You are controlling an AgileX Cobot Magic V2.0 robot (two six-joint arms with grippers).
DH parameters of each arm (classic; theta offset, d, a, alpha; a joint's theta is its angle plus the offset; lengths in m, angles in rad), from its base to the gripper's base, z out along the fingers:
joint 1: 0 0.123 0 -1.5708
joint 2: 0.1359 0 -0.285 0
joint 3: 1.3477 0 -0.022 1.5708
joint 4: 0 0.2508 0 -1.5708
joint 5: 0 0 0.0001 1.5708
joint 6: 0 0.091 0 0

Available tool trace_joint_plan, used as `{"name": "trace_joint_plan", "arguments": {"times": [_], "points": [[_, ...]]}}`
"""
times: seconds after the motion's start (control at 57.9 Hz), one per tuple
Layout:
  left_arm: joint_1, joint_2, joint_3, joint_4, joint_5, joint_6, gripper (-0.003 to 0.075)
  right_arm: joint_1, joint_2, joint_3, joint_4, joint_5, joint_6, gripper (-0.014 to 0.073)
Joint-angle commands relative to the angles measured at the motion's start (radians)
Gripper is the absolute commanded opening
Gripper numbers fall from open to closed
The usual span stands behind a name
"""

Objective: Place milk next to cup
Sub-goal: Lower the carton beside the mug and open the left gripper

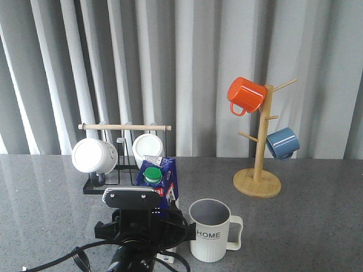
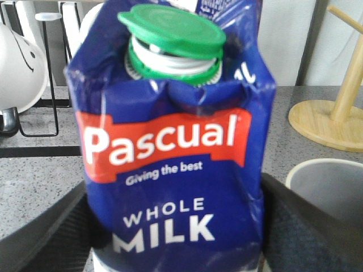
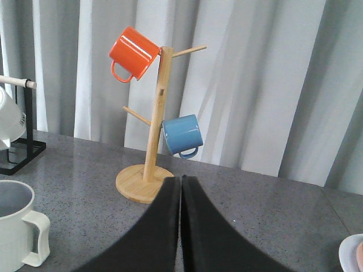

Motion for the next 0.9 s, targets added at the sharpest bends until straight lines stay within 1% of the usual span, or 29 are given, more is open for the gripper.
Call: {"name": "trace_joint_plan", "arguments": {"times": [0.0,0.276,0.415,0.536,0.622,0.76,0.881], "points": [[-0.008,-0.085,-0.022,0.031,-0.051,0.0,0.0536,-0.007,-0.002,-0.027,0.002,-0.051,-0.006,-0.0004],[-0.008,-0.173,-0.022,0.033,-0.033,0.014,0.0536,-0.007,-0.002,-0.027,0.002,-0.051,-0.006,-0.0004],[-0.017,-0.213,-0.022,0.043,-0.022,0.069,0.0536,-0.007,-0.002,-0.027,0.002,-0.051,-0.006,-0.0004],[-0.042,-0.241,-0.022,0.083,-0.021,0.114,0.0536,-0.007,-0.002,-0.027,0.002,-0.051,-0.006,-0.0004],[-0.06,-0.27,-0.022,0.083,-0.026,0.139,0.0536,-0.007,-0.002,-0.027,0.002,-0.051,-0.006,-0.0004],[-0.067,-0.335,-0.022,0.066,-0.029,0.18,0.0535,-0.007,-0.002,-0.027,0.002,-0.051,-0.006,-0.0004],[-0.066,-0.43,-0.022,0.012,-0.048,0.241,0.0519,-0.007,-0.002,-0.027,0.002,-0.051,-0.006,-0.0004]]}}
